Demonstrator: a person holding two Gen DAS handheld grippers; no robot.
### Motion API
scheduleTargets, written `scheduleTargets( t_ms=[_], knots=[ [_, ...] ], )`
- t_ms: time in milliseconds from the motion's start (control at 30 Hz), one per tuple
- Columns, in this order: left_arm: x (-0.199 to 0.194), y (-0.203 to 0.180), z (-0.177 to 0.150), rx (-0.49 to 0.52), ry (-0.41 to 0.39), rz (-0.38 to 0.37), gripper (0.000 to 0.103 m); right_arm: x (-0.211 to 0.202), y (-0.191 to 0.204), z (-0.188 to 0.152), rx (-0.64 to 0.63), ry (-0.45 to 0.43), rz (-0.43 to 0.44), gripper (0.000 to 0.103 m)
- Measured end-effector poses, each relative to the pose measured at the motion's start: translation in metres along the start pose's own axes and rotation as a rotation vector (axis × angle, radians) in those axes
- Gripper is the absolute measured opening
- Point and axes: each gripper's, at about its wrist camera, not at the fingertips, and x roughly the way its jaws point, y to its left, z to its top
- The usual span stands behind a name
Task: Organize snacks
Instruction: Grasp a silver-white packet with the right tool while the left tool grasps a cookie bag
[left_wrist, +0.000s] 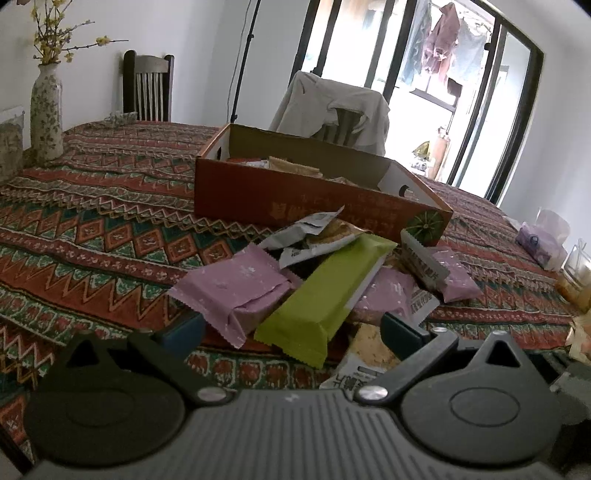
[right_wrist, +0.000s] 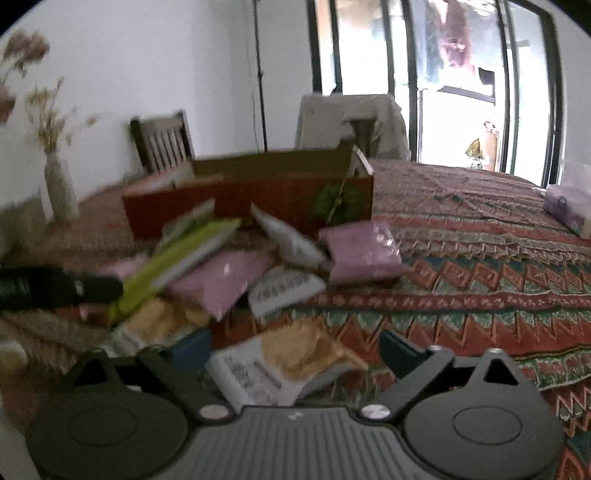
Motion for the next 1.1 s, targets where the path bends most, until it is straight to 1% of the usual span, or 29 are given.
scheduleTargets(
  t_ms=[33,67,100,133,167,233,267,300,333,400,433,633,733,867,967,1000,1067,1100],
  knots=[
    [0.0,0.0,0.0,0.0,0.003,0.002,0.103,0.003,0.002,-0.004,-0.017,0.005,-0.004,0.099],
    [0.001,-0.001,-0.001,-0.001,0.006,0.0,0.103,0.002,0.005,-0.007,-0.04,-0.016,-0.014,0.097],
    [0.002,-0.002,-0.001,0.0,0.01,-0.002,0.103,0.001,0.004,-0.008,-0.033,-0.025,0.0,0.094],
    [0.002,-0.003,-0.002,0.001,0.012,-0.003,0.103,-0.001,0.004,-0.008,-0.031,-0.033,0.002,0.085],
    [0.002,-0.004,-0.003,0.002,0.015,-0.004,0.103,-0.002,0.003,-0.008,-0.033,-0.044,-0.001,0.078],
    [0.003,-0.005,-0.004,0.004,0.022,-0.008,0.103,-0.004,-0.002,-0.007,-0.019,-0.056,0.005,0.049],
    [0.004,-0.007,-0.005,0.006,0.024,-0.01,0.103,-0.005,-0.004,-0.007,-0.012,-0.061,0.006,0.041],
    [0.004,-0.008,-0.005,0.009,0.026,-0.01,0.103,-0.006,-0.007,-0.007,0.0,-0.067,0.019,0.03],
    [0.004,-0.009,-0.006,0.012,0.028,-0.012,0.103,-0.007,-0.01,-0.008,0.013,-0.076,0.032,0.021],
    [0.004,-0.011,-0.007,0.015,0.032,-0.016,0.103,-0.009,-0.014,-0.008,0.026,-0.093,0.035,0.011],
    [0.004,-0.011,-0.007,0.017,0.034,-0.018,0.103,-0.011,-0.015,-0.009,0.03,-0.107,0.034,0.009],
    [0.003,-0.018,-0.009,0.024,0.037,-0.043,0.103,-0.022,-0.026,-0.009,0.053,-0.176,0.013,0.008],
    [0.005,-0.025,-0.011,0.04,0.048,-0.058,0.103,-0.026,-0.032,-0.008,0.072,-0.194,-0.001,0.008],
    [0.013,-0.034,-0.015,0.059,0.078,-0.064,0.103,-0.031,-0.038,-0.009,0.087,-0.207,-0.009,0.008],
    [0.018,-0.041,-0.018,0.074,0.083,-0.062,0.103,-0.033,-0.04,-0.01,0.092,-0.214,-0.011,0.008],
    [0.02,-0.043,-0.019,0.079,0.084,-0.056,0.101,-0.033,-0.04,-0.01,0.092,-0.215,-0.011,0.008],
    [0.024,-0.047,-0.021,0.093,0.092,-0.043,0.091,-0.033,-0.041,-0.011,0.093,-0.214,-0.011,0.008],
    [0.026,-0.049,-0.022,0.105,0.097,-0.031,0.088,-0.033,-0.041,-0.011,0.095,-0.214,-0.01,0.008]
  ],
)
